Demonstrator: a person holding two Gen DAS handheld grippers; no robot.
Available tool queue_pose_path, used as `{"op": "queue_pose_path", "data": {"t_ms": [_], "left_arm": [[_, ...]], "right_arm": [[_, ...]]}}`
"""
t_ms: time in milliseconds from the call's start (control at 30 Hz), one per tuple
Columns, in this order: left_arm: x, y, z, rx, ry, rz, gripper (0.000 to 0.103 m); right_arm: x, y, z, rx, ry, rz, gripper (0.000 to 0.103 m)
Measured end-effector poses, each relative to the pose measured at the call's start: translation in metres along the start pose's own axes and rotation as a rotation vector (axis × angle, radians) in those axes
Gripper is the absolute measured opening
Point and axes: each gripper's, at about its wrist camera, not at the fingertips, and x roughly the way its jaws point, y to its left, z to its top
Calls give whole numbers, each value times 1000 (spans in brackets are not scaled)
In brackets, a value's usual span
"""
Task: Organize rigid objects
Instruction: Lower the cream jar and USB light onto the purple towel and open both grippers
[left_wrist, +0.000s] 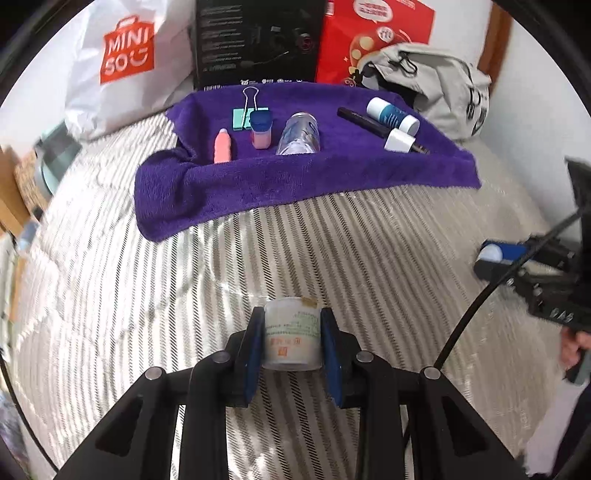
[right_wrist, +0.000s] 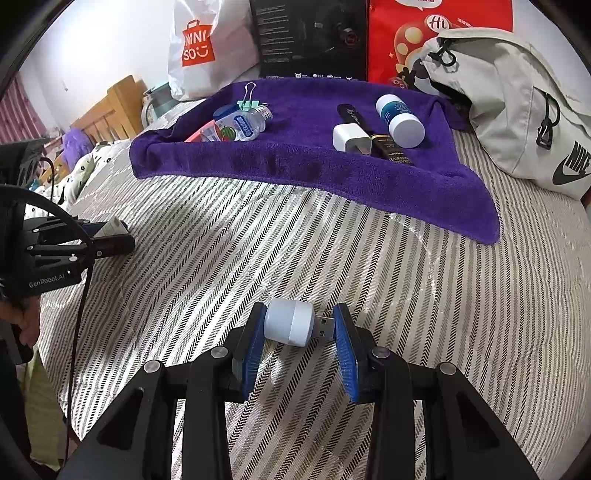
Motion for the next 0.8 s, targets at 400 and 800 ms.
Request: {"op": "queue_pose_path", "data": {"t_ms": [400, 800], "left_arm": [[-17, -6, 47, -12, -52, -50, 27], [16, 23, 120, -49, -55, -49, 27]], "right_arm": [[-18, -10, 25, -9, -28, 46, 37], [-28, -18, 87, -50, -73, 77, 37]]}}
